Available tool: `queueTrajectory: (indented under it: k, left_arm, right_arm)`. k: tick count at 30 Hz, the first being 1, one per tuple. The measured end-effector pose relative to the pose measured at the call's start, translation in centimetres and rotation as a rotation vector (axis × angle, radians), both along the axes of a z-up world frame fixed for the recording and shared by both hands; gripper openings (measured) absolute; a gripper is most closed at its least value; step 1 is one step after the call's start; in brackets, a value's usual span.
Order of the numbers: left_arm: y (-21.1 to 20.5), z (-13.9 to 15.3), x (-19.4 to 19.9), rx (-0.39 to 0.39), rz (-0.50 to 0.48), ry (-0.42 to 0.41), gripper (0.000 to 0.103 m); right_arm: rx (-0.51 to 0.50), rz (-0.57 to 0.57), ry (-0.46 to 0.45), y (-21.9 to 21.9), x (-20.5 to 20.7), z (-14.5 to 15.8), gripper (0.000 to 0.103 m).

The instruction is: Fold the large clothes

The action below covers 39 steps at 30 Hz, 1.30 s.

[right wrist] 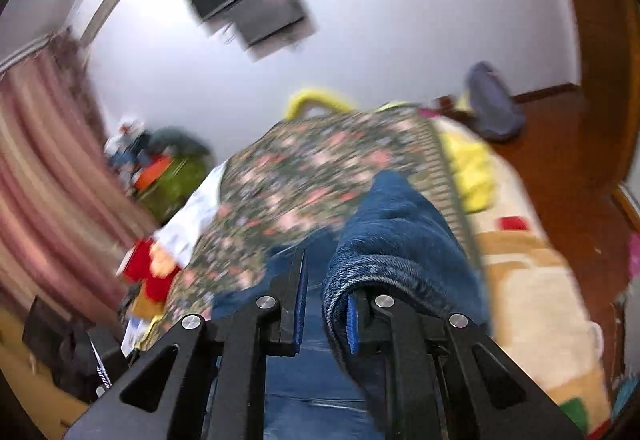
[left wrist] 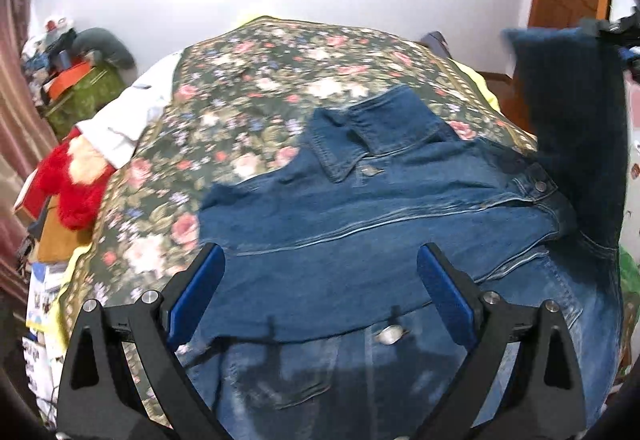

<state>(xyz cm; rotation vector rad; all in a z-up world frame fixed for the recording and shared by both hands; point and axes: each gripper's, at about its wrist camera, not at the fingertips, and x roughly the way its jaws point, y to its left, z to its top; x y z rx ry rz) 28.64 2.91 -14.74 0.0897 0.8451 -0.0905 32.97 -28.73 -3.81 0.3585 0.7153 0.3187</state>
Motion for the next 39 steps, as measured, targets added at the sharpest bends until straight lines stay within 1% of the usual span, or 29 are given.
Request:
queueTrajectory:
  k: [2,5,7,9,11,13,15,16,18,21,24,26,28,31,35,37,39]
  left_arm:
    - [1.6,-0.1,-0.7,-0.004,0.028,0.0,0.098]
    - [3.6,-0.5,-1.6,-0.006,0.069,0.005,0.098]
    - [4.8,-0.8,-2.2,0.0,0.094,0.011,0.098]
    - [5.7,-1.2,-2.7,0.004,0.111,0.018,0.098]
    - [6.1,-1.5,-3.1,0.002,0.121,0.026,0.098]
    - [6.4,-1.9,-3.4,-0.009,0.126,0.036,0.098]
    - [6.2,-2.4,-3.4,-0.016,0.125,0.047,0.098]
    - [6.1,-2.5,-3.4,-0.015,0.124,0.051,0.098]
    - [5.6,-2.6,-3.4,-0.012,0.117,0.054,0.098]
    - [4.6,-2.3,-3.4,-0.017,0.095,0.051,0.098]
    - [3.3,-1.4,-3.2,-0.026,0.055,0.037,0.098]
    - [2.1,-0.7,-2.9,-0.021,0.027,0.025,0.098]
    - [0.7,0.2,-2.3,-0.01,-0.007,0.009,0.098]
    - [-1.9,1.3,-1.1,-0.004,-0.07,-0.003,0.098]
    - [-6.2,1.9,1.0,0.0,-0.167,0.012,0.098]
    - [-8.8,1.7,2.3,0.008,-0.223,0.029,0.098]
    - [-11.3,1.1,3.5,0.016,-0.275,0.053,0.098]
  right_arm:
    - [-0.005,0.07,0.037,3.7,0.9,-1.4,0.014]
    - [-0.031,0.163,0.125,9.1,1.8,-5.1,0.014]
    - [-0.057,0.2,0.187,11.4,1.8,-7.8,0.014]
    - [-0.083,0.233,0.273,13.1,1.8,-10.9,0.014]
    - [-0.109,0.235,0.357,13.9,1.5,-13.9,0.014]
    - [-0.127,0.228,0.436,13.8,1.6,-16.2,0.014]
    - [-0.145,0.244,0.554,13.5,1.5,-18.8,0.015]
    - [-0.152,0.256,0.583,13.2,1.3,-19.6,0.015]
    - [-0.145,0.279,0.561,12.6,0.6,-19.6,0.015]
    - [-0.166,0.298,0.582,11.9,-0.6,-18.9,0.015]
    - [-0.17,0.338,0.591,11.0,-1.9,-17.9,0.015]
    - [-0.163,0.367,0.571,10.4,-2.8,-16.7,0.015]
    - [-0.158,0.37,0.532,9.3,-3.7,-15.3,0.015]
    - [-0.181,0.321,0.435,7.1,-4.2,-12.7,0.015]
    - [-0.246,0.2,0.324,2.6,-3.9,-10.2,0.015]
    - [-0.28,0.142,0.307,0.5,-3.5,-10.1,0.015]
    - [-0.334,0.106,0.32,-1.1,-2.9,-10.6,0.015]
